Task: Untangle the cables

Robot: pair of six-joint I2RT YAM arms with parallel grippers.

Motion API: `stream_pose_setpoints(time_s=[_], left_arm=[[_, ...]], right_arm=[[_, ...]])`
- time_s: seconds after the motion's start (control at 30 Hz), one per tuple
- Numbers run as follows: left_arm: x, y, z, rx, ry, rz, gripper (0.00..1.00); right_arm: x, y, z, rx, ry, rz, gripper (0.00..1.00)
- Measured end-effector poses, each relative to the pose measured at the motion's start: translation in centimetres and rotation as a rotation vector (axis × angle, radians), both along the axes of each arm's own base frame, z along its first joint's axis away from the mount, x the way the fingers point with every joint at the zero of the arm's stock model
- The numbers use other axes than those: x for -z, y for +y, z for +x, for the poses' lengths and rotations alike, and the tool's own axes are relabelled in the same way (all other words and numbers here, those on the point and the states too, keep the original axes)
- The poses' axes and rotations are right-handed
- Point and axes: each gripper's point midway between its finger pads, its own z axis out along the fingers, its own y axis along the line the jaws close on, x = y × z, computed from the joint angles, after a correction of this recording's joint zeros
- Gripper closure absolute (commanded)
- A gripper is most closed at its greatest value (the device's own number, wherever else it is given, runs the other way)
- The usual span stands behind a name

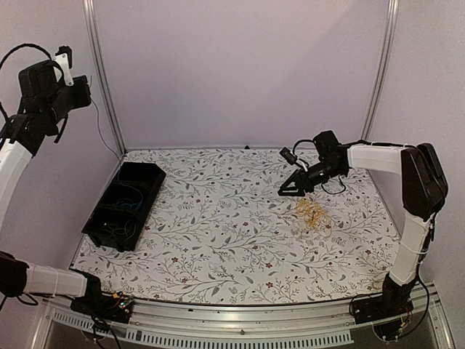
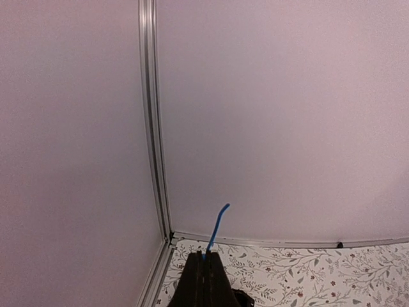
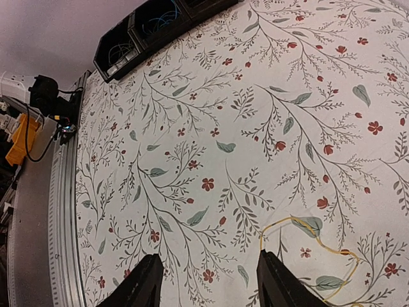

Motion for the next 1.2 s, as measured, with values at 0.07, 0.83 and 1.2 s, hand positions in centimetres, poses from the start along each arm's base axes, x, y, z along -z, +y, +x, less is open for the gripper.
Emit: stream_pose_setpoints(time_s=[0.07, 0.83, 1.2], left_arm=[[0.7, 0.5, -0.1, -0.009, 0.012, 0.002, 1.0], [21.0, 1.6, 2.0, -0.015, 0.417, -0.09, 1.0], [29.1, 6.5, 4.5, -0.209, 0.599, -0.067, 1.0]], right_arm=[[0.2, 0.0, -0.1, -0.001, 0.008, -0.003, 0.46], [1.1, -0.1, -0.3, -0.011, 0.037, -0.018, 0.47], [1.4, -0.2, -0.6, -0.013, 0.052, -0.024, 0.47]])
